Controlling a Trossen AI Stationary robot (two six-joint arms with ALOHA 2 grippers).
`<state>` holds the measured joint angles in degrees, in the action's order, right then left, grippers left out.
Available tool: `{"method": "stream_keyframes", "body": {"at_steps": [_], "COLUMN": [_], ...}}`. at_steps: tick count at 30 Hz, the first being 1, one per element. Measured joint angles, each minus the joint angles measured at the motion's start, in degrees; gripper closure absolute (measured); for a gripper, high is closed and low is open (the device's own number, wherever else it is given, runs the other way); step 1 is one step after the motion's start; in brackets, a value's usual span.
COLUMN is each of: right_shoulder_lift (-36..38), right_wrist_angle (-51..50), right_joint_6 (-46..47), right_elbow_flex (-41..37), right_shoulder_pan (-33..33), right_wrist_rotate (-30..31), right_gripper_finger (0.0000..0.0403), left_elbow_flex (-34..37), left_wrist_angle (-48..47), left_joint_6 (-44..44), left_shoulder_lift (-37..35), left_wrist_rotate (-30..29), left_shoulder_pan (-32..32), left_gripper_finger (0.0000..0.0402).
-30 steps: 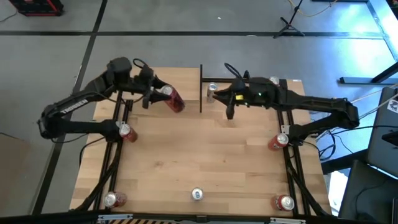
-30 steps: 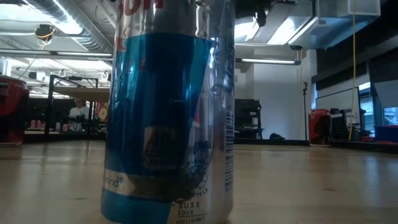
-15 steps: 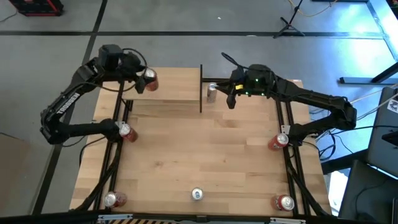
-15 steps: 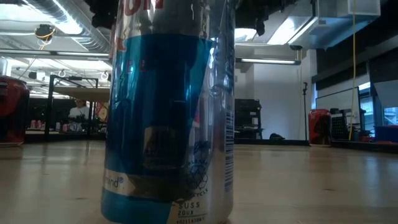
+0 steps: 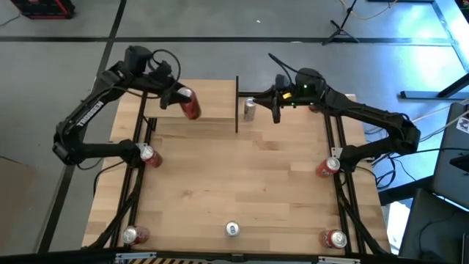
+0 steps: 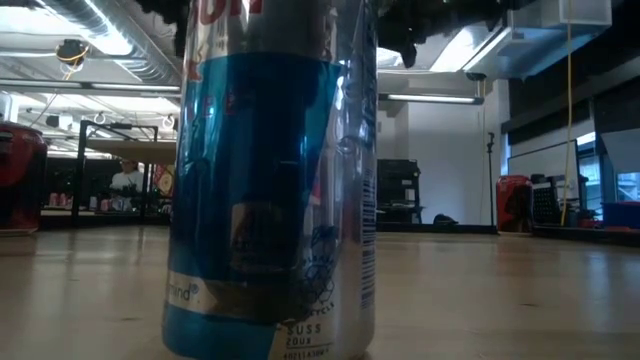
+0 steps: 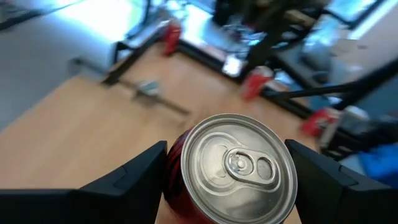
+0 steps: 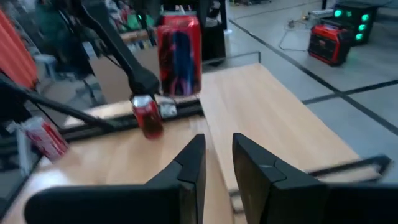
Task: Place canned beverage on shelf
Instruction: Put the bottom red-black soda can on the shelf
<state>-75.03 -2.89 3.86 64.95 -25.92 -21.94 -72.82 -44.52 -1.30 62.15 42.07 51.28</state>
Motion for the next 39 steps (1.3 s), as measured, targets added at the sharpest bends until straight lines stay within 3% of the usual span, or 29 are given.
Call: {"method": "stream_keyframes", "body": {"at_steps": [5, 14, 19, 24, 35, 39], "right_shoulder_lift": [-4.0, -15.4, -22.1, -25.9, -26.7, -27.0], "right_wrist_angle": [7.0, 7.2, 6.0, 6.0, 5.2, 4.9], "right_joint_6": [5.4, 7.3, 7.0, 6.5, 7.4, 6.6], "right_elbow_flex": [0.2, 12.1, 19.8, 25.2, 25.7, 25.7], "right_shoulder_pan": [3.1, 10.7, 13.7, 15.0, 15.7, 16.6], "right_wrist_rotate": [0.8, -0.2, -0.6, -0.6, -0.3, 0.1], "right_gripper_finger": [0.0294, 0.0106, 0.0041, 0.0022, 0.0037, 0.0038], "left_elbow_flex": [0.0, 0.0, 0.0, 0.0, 0.1, 0.1], "left_wrist_angle": [5.0, 5.9, 7.6, 9.5, 12.2, 14.2], "left_joint_6": [-3.4, -3.2, -2.2, -1.6, -1.0, -1.2], "left_shoulder_lift": [0.0, 0.0, 0.1, 0.1, 0.1, 0.2], "left_wrist_rotate": [1.1, 1.4, 0.7, 0.5, 0.4, -3.7], "left_shoulder_pan": [-6.6, -14.5, -17.6, -19.5, -21.1, -21.1], "left_gripper_finger": [0.0141, 0.0141, 0.0141, 0.0141, 0.0141, 0.0141]}}
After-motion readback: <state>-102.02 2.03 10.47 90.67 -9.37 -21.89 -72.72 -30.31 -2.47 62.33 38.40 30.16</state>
